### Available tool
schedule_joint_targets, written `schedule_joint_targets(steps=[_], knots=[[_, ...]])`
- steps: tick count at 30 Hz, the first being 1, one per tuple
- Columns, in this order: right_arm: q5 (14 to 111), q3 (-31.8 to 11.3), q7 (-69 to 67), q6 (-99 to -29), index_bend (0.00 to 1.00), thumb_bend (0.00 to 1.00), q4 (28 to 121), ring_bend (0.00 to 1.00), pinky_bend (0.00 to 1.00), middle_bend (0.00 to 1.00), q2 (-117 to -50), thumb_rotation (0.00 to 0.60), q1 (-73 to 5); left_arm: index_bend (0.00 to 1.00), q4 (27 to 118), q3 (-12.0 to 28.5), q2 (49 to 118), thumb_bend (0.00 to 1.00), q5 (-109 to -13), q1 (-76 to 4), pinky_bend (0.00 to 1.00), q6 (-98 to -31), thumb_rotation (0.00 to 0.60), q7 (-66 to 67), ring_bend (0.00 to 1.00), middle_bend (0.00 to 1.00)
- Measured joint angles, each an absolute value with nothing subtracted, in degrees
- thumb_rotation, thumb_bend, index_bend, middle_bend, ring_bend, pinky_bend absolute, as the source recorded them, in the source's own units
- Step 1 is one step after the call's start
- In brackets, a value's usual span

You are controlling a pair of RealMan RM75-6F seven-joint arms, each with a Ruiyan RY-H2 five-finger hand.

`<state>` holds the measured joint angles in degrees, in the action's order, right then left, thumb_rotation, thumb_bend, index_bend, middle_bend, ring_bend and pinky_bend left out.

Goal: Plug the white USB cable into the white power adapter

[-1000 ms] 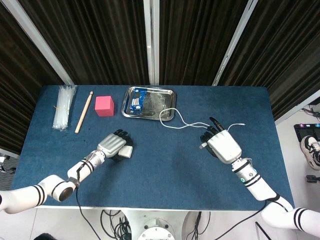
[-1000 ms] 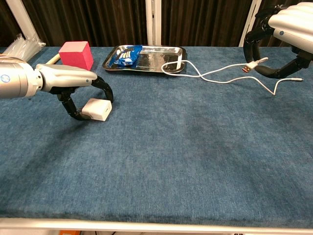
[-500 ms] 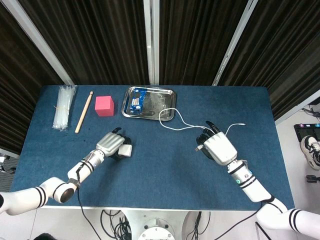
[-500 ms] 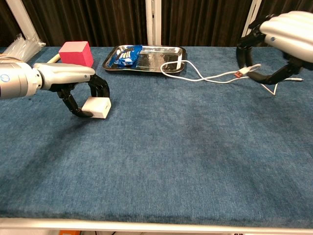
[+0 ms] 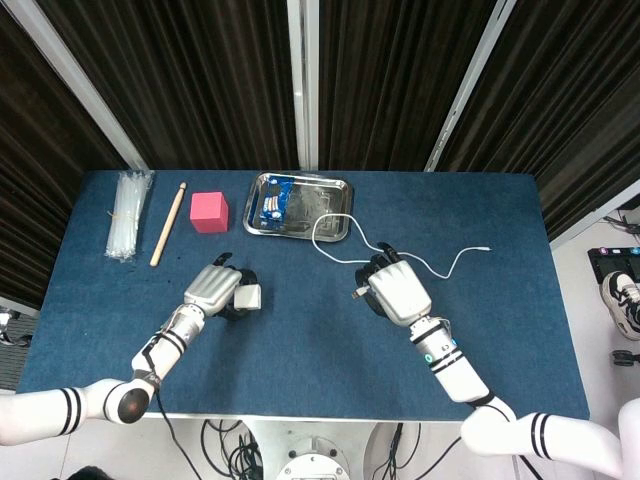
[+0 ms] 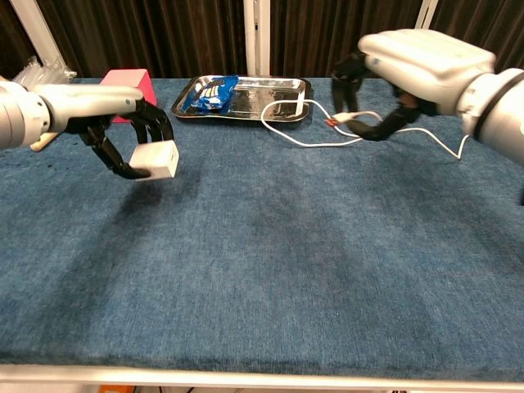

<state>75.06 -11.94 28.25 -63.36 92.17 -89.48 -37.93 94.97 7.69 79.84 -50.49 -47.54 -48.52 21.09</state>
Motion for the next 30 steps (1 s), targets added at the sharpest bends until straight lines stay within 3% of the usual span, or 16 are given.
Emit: schedule_joint_targets(steps=[15, 30], knots=[[55.1, -19.2, 45.0, -63.7, 0.59, 0.35, 92.4, 0.32, 0.16, 0.5, -101.1, 0.6, -46.8, 0.47, 102.5, 11.1, 81.1, 0.27, -31.7, -54.2, 0.16, -58.6, 0.6, 34.8, 0.39, 0.5], [47.9, -21.6, 46.5, -64.9, 0.59, 0.35, 85.5, 0.32, 0.16, 0.5, -105.4, 0.6, -51.4, 0.47, 101.3, 15.7, 85.4, 0.27, -19.8, -61.3, 0.17, -62.0, 0.6, 39.7, 0.43, 0.53]])
